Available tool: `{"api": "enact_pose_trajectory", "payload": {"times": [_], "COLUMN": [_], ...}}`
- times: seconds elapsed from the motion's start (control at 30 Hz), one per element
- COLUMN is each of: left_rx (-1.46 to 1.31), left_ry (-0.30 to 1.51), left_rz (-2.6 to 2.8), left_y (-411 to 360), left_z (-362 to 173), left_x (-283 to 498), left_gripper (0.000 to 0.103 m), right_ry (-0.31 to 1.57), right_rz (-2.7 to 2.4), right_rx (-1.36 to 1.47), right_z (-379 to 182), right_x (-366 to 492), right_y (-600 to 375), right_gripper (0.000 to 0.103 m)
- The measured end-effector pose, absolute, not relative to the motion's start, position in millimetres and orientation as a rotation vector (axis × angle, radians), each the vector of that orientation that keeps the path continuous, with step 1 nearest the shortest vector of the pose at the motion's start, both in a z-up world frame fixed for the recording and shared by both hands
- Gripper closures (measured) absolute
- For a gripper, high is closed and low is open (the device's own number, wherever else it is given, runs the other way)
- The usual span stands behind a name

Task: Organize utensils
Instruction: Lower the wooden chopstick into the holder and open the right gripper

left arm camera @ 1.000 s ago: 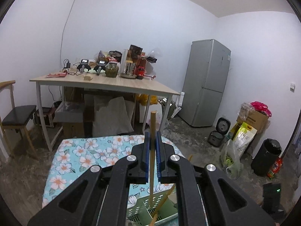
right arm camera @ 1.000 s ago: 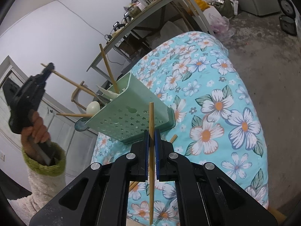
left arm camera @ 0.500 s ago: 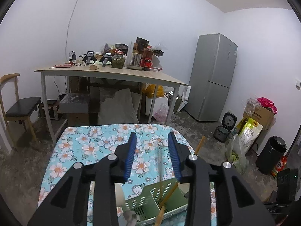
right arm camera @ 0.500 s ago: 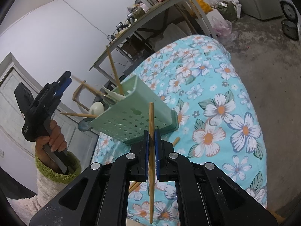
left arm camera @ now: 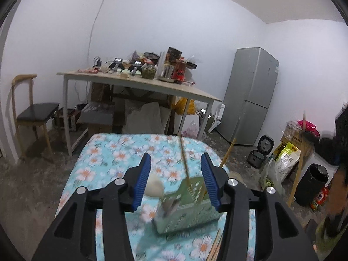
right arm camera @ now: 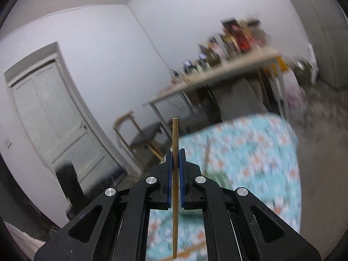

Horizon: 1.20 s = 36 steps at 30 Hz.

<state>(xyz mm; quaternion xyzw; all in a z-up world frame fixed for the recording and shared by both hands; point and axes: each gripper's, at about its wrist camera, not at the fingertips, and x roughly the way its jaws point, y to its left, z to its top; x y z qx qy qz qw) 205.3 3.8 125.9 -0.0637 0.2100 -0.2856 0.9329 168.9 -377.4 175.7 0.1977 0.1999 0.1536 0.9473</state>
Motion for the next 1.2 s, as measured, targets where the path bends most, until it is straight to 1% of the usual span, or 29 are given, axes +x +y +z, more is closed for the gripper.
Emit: {"api": "enact_pose_trajectory", "payload": {"times": [0.17, 0.33, 0.6, 0.7, 0.8, 0.83, 0.9, 0.97, 1.07, 1.2], "left_rx": [-0.115, -0.105, -0.111, -0.107, -0.107, -0.105, -0.104, -0.107, -0.111, -0.112], "left_ry": [0.467, 0.525, 0.566, 0.564, 0.569, 0.570, 0.575, 0.582, 0.589, 0.593], "left_rz": [-0.541, -0.504, -0.471, -0.472, -0.477, -0.479, -0.482, -0.486, -0.494, -0.511], "left_y": [27, 42, 52, 52, 50, 50, 48, 47, 45, 42], "left_z": [102, 74, 53, 53, 52, 52, 52, 50, 48, 46], "left_x": [186, 169, 158, 158, 159, 159, 160, 162, 164, 165], "left_gripper": [0.057, 0.057, 0.057, 0.057, 0.057, 0.057, 0.057, 0.057, 0.057, 0.057], "right_ry": [0.293, 0.240, 0.251, 0.278, 0.356, 0.374, 0.398, 0.395, 0.376, 0.355], "right_rz": [0.345, 0.313, 0.276, 0.259, 0.260, 0.259, 0.268, 0.263, 0.258, 0.245], "right_rx": [0.318, 0.249, 0.178, 0.145, 0.136, 0.138, 0.151, 0.163, 0.187, 0.253], "right_z": [219, 230, 201, 176, 149, 145, 137, 136, 142, 148], "right_x": [191, 224, 271, 280, 289, 289, 287, 279, 266, 247], "right_y": [-358, -340, -317, -310, -305, -304, -306, -310, -317, -333], "right_gripper": [0.099, 0.099, 0.099, 0.099, 0.098, 0.096, 0.089, 0.072, 0.067, 0.066]}}
